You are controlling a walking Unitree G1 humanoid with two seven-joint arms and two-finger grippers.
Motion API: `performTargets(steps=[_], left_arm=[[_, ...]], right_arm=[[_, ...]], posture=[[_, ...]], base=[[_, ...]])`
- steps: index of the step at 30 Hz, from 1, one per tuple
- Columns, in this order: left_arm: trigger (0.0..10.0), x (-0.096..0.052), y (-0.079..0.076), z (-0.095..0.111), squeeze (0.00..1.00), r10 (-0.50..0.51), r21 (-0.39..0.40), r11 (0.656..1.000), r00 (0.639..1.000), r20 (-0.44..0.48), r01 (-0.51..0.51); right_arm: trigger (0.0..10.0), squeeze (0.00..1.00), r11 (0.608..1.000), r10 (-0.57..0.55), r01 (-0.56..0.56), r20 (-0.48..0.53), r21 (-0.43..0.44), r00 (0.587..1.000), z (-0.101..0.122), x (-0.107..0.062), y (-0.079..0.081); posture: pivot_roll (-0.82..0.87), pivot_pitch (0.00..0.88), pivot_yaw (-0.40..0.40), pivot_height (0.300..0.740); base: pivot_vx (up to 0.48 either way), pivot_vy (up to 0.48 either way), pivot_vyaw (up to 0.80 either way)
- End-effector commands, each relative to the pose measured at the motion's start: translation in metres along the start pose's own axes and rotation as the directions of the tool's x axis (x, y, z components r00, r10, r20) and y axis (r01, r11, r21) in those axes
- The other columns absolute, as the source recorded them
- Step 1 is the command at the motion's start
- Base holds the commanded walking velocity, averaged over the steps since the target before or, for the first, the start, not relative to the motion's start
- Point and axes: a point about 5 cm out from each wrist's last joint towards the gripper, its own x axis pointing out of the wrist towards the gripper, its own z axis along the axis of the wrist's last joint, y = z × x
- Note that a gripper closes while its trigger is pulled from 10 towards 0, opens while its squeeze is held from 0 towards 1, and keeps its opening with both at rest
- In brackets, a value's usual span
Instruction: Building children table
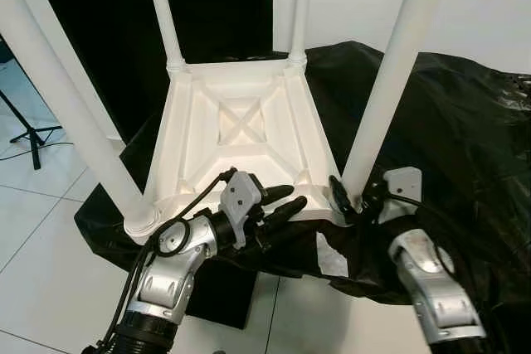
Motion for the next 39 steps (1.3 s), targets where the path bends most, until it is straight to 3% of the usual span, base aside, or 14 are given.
performTargets(steps=[1, 8, 11, 14, 15, 16, 23, 28, 32, 39], left_arm=[[10.0, -0.001, 0.005, -0.001, 0.00, 0.060, 0.001, 0.998, 0.998, -0.011, -0.060], [10.0, -0.001, 0.008, 0.000, 0.00, 0.064, 0.006, 0.998, 0.998, -0.009, -0.064], [10.0, -0.001, 0.009, 0.000, 0.00, 0.067, 0.011, 0.998, 0.998, -0.009, -0.067], [10.0, -0.001, 0.010, 0.000, 0.00, 0.068, 0.012, 0.998, 0.998, -0.010, -0.068], [10.0, -0.001, 0.010, 0.001, 0.00, 0.070, 0.014, 0.997, 0.998, -0.009, -0.069], [10.0, -0.001, 0.010, 0.001, 0.00, 0.071, 0.016, 0.997, 0.997, -0.008, -0.071], [10.0, -0.003, 0.010, 0.001, 0.00, 0.081, 0.020, 0.997, 0.997, -0.009, -0.081], [10.0, -0.001, 0.007, -0.001, 0.00, 0.080, 0.012, 0.997, 0.997, -0.006, -0.080], [10.0, -0.001, 0.005, -0.001, 0.00, 0.071, 0.008, 0.997, 0.997, -0.006, -0.071], [10.0, 0.000, 0.006, -0.001, 0.00, 0.061, 0.004, 0.998, 0.998, -0.007, -0.061]], right_arm=[[10.0, 0.00, 0.995, 0.095, -0.095, -0.003, 0.001, 0.995, -0.002, 0.002, 0.001], [10.0, 0.00, 0.967, 0.240, -0.243, -0.046, -0.071, 0.970, -0.001, 0.021, -0.015], [10.0, 0.00, 0.935, 0.327, -0.333, -0.071, -0.121, 0.942, 0.001, 0.035, -0.017], [10.0, 0.00, 0.927, 0.345, -0.352, -0.075, -0.130, 0.936, 0.001, 0.036, -0.016], [5.5, 0.00, 0.917, 0.369, -0.377, -0.082, -0.127, 0.926, 0.000, 0.037, -0.016], [0.0, 0.00, 0.909, 0.390, -0.399, -0.093, -0.123, 0.916, -0.001, 0.038, -0.017], [0.0, 0.00, 0.896, 0.416, -0.428, -0.113, -0.116, 0.902, -0.004, 0.036, -0.021], [0.0, 0.00, 0.932, 0.346, -0.354, -0.103, -0.074, 0.932, -0.009, 0.031, -0.025], [0.0, 0.00, 0.982, 0.159, -0.170, -0.124, -0.087, 0.979, -0.016, 0.027, -0.022], [0.0, 0.00, 0.999, -0.019, 0.014, -0.106, -0.051, 0.994, -0.020, 0.021, -0.007]], posture=[[-0.05, 0.000, 0.012, 0.740], [-0.04, 0.000, 0.010, 0.740], [-0.03, 0.000, 0.012, 0.740], [-0.03, 0.000, 0.012, 0.740], [-0.02, 0.000, 0.007, 0.740], [-0.02, 0.000, 0.007, 0.740], [-0.02, 0.000, -0.002, 0.740], [-0.03, 0.000, -0.002, 0.740], [-0.04, 0.000, 0.002, 0.740], [-0.05, 0.000, 0.017, 0.740]], base=[[0.000, 0.000, 0.00], [0.000, 0.000, 0.00], [0.000, 0.000, 0.00], [0.000, 0.000, 0.00], [0.000, 0.000, 0.00], [0.000, 0.000, 0.00], [0.000, 0.000, 0.00], [0.000, 0.000, 0.00], [0.000, 0.000, 0.00], [0.000, 0.000, 0.00]])
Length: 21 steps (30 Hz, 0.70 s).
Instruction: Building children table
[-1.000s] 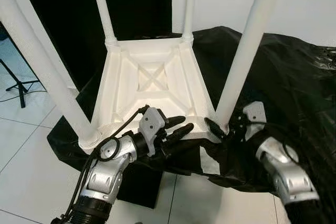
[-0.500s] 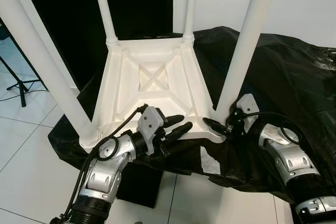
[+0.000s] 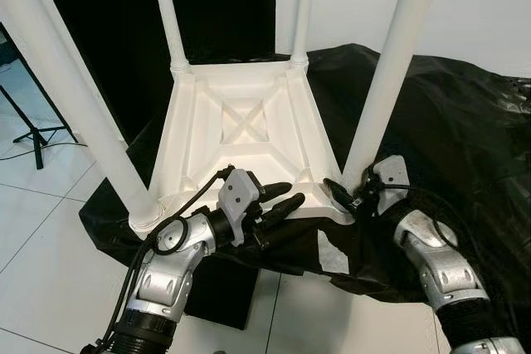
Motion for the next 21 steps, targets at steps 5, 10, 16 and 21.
performTargets(steps=[5, 10, 16, 21], left_arm=[[10.0, 0.001, 0.001, -0.003, 0.00, 0.041, -0.007, 0.999, 0.999, -0.013, -0.041], [10.0, 0.002, 0.000, -0.003, 0.00, 0.034, -0.009, 0.999, 0.999, -0.012, -0.034], [10.0, 0.004, 0.000, -0.003, 0.00, 0.030, -0.012, 0.999, 0.999, -0.009, -0.030], [10.0, 0.003, 0.001, -0.002, 0.00, 0.032, -0.007, 0.999, 0.999, -0.010, -0.032]], right_arm=[[0.0, 0.00, 0.986, -0.166, 0.166, -0.063, -0.009, 0.984, -0.008, -0.004, 0.002], [0.0, 0.00, 0.929, -0.366, 0.369, -0.068, 0.036, 0.928, -0.004, -0.001, 0.015], [1.6, 0.00, 0.911, -0.398, 0.402, -0.063, 0.090, 0.915, 0.002, 0.003, 0.030], [10.0, 0.00, 0.915, -0.389, 0.393, -0.057, 0.087, 0.919, 0.003, 0.003, 0.028]], posture=[[-0.06, 0.000, 0.023, 0.740], [-0.06, 0.000, 0.025, 0.740], [-0.06, 0.000, 0.025, 0.740], [-0.06, 0.000, 0.024, 0.740]], base=[[0.000, 0.000, 0.00], [0.000, 0.000, 0.00], [0.000, 0.000, 0.00], [0.000, 0.000, 0.00]])
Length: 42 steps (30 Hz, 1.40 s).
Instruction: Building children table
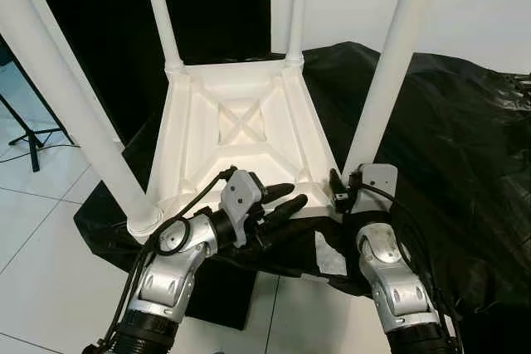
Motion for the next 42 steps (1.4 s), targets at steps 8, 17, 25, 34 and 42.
performTargets(steps=[8, 17, 25, 34, 42], left_arm=[[10.0, 0.000, 0.003, -0.002, 0.00, 0.047, -0.005, 0.999, 0.999, -0.015, -0.047], [10.0, -0.002, 0.002, -0.003, 0.00, 0.053, -0.004, 0.999, 0.998, -0.017, -0.053], [10.0, -0.001, 0.005, -0.002, 0.00, 0.047, 0.003, 0.999, 0.999, -0.018, -0.047], [10.0, 0.000, 0.006, -0.001, 0.00, 0.046, 0.008, 0.999, 0.999, -0.015, -0.046], [10.0, -0.004, 0.004, -0.001, 0.00, 0.060, 0.005, 0.998, 0.998, -0.017, -0.060]], right_arm=[[10.0, 1.00, 1.000, 0.027, -0.027, 0.008, -0.010, 1.000, 0.000, -0.002, -0.014], [10.0, 0.00, 0.957, 0.287, -0.285, 0.037, -0.049, 0.957, 0.002, -0.014, -0.039], [10.0, 0.00, 0.833, 0.526, -0.523, -0.033, -0.180, 0.850, -0.004, -0.003, -0.054], [10.0, 0.00, 0.741, 0.631, -0.627, -0.072, -0.240, 0.773, 0.000, 0.022, -0.044], [0.0, 0.00, 0.706, 0.676, -0.680, -0.094, -0.199, 0.730, -0.003, 0.024, -0.042]], posture=[[-0.05, 0.000, 0.020, 0.740], [-0.05, 0.000, 0.015, 0.740], [-0.05, 0.000, 0.022, 0.740], [-0.05, 0.000, 0.022, 0.740], [-0.03, 0.000, 0.008, 0.740]], base=[[0.000, 0.000, 0.00], [0.000, 0.000, 0.00], [0.000, 0.000, 0.00], [0.000, 0.000, 0.00], [0.000, 0.000, 0.00]])
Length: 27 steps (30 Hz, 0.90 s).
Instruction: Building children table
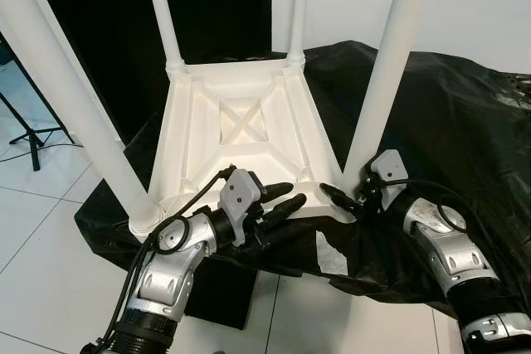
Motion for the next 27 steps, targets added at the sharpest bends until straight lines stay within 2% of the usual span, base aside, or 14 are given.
performTargets(steps=[1, 5, 7, 8, 11, 12, 15, 17, 19, 20, 21, 25, 26, 27], left_arm=[[10.0, -0.002, 0.003, 0.000, 0.00, 0.059, 0.000, 0.998, 0.998, -0.009, -0.059], [10.0, -0.004, 0.001, -0.001, 0.00, 0.064, -0.008, 0.998, 0.998, -0.012, -0.064], [10.0, -0.004, 0.001, -0.001, 0.00, 0.064, -0.008, 0.998, 0.998, -0.012, -0.064], [10.0, -0.003, 0.000, -0.002, 0.00, 0.062, -0.012, 0.998, 0.998, -0.011, -0.063], [10.0, -0.003, 0.000, -0.002, 0.00, 0.062, -0.014, 0.998, 0.998, -0.010, -0.062], [10.0, -0.002, 0.000, -0.002, 0.00, 0.059, -0.015, 0.998, 0.998, -0.010, -0.059], [10.0, 0.000, -0.001, -0.002, 0.00, 0.047, -0.017, 0.999, 0.999, -0.009, -0.048], [10.0, 0.000, -0.001, -0.002, 0.00, 0.045, -0.017, 0.999, 0.999, -0.009, -0.045], [10.0, 0.001, -0.001, -0.001, 0.00, 0.041, -0.018, 0.999, 0.999, -0.008, -0.041], [10.0, 0.001, -0.001, -0.001, 0.00, 0.041, -0.018, 0.999, 0.999, -0.008, -0.041], [10.0, 0.001, -0.001, -0.001, 0.00, 0.038, -0.017, 0.999, 0.999, -0.007, -0.038], [10.0, 0.001, 0.000, -0.001, 0.00, 0.032, -0.016, 0.999, 0.999, -0.008, -0.032], [10.0, 0.001, 0.000, -0.001, 0.00, 0.032, -0.016, 0.999, 0.999, -0.008, -0.032], [10.0, 0.001, -0.001, -0.001, 0.00, 0.032, -0.016, 0.999, 0.999, -0.008, -0.032]], right_arm=[[0.0, 0.00, 1.000, 0.020, -0.020, -0.022, -0.009, 1.000, -0.003, 0.000, 0.001], [0.0, 0.00, 0.998, -0.054, 0.056, -0.039, 0.029, 0.998, -0.009, -0.007, -0.001], [0.0, 0.00, 0.998, -0.054, 0.056, -0.039, 0.029, 0.998, -0.009, -0.007, -0.001], [0.0, 0.00, 0.990, -0.131, 0.134, -0.057, 0.044, 0.990, -0.012, -0.010, -0.001], [0.0, 0.00, 0.986, -0.160, 0.163, -0.062, 0.047, 0.985, -0.013, -0.011, 0.000], [0.0, 0.00, 0.974, -0.217, 0.220, -0.065, 0.054, 0.974, -0.013, -0.012, 0.001], [0.0, 0.00, 0.922, -0.370, 0.376, -0.073, 0.098, 0.926, -0.012, -0.011, 0.011], [0.0, 0.00, 0.909, -0.396, 0.403, -0.076, 0.108, 0.915, -0.012, -0.011, 0.014], [0.0, 0.00, 0.874, -0.462, 0.471, -0.091, 0.121, 0.882, -0.011, -0.009, 0.019], [0.0, 0.00, 0.874, -0.462, 0.471, -0.091, 0.121, 0.882, -0.011, -0.009, 0.019], [0.0, 0.00, 0.853, -0.498, 0.507, -0.102, 0.121, 0.861, -0.012, -0.008, 0.022], [0.0, 0.00, 0.714, -0.672, 0.686, -0.143, 0.139, 0.727, -0.010, -0.003, 0.035], [0.0, 0.00, 0.714, -0.672, 0.686, -0.143, 0.139, 0.727, -0.010, -0.003, 0.035], [0.0, 0.00, 0.691, -0.693, 0.709, -0.147, 0.140, 0.705, -0.009, -0.003, 0.037]], posture=[[-0.03, 0.000, 0.006, 0.740], [-0.04, 0.000, 0.006, 0.740], [-0.04, 0.000, 0.006, 0.740], [-0.05, 0.000, 0.010, 0.740], [-0.05, 0.000, 0.010, 0.740], [-0.05, 0.000, 0.015, 0.740], [-0.06, 0.000, 0.025, 0.740], [-0.06, 0.000, 0.026, 0.740], [-0.07, 0.000, 0.027, 0.740], [-0.07, 0.000, 0.027, 0.740], [-0.07, 0.000, 0.031, 0.740], [-0.07, 0.000, 0.031, 0.740], [-0.07, 0.000, 0.031, 0.740], [-0.06, 0.000, 0.031, 0.740]], base=[[0.000, 0.000, 0.00], [0.000, 0.000, 0.00], [0.000, 0.000, 0.00], [0.000, 0.000, 0.00], [0.000, 0.000, 0.00], [0.000, 0.000, 0.00], [0.000, 0.000, 0.00], [0.000, 0.000, 0.00], [0.000, 0.000, 0.00], [0.000, 0.000, 0.00], [0.000, 0.000, 0.00], [0.000, 0.000, 0.00], [0.000, 0.000, 0.00], [0.000, 0.000, 0.00]])
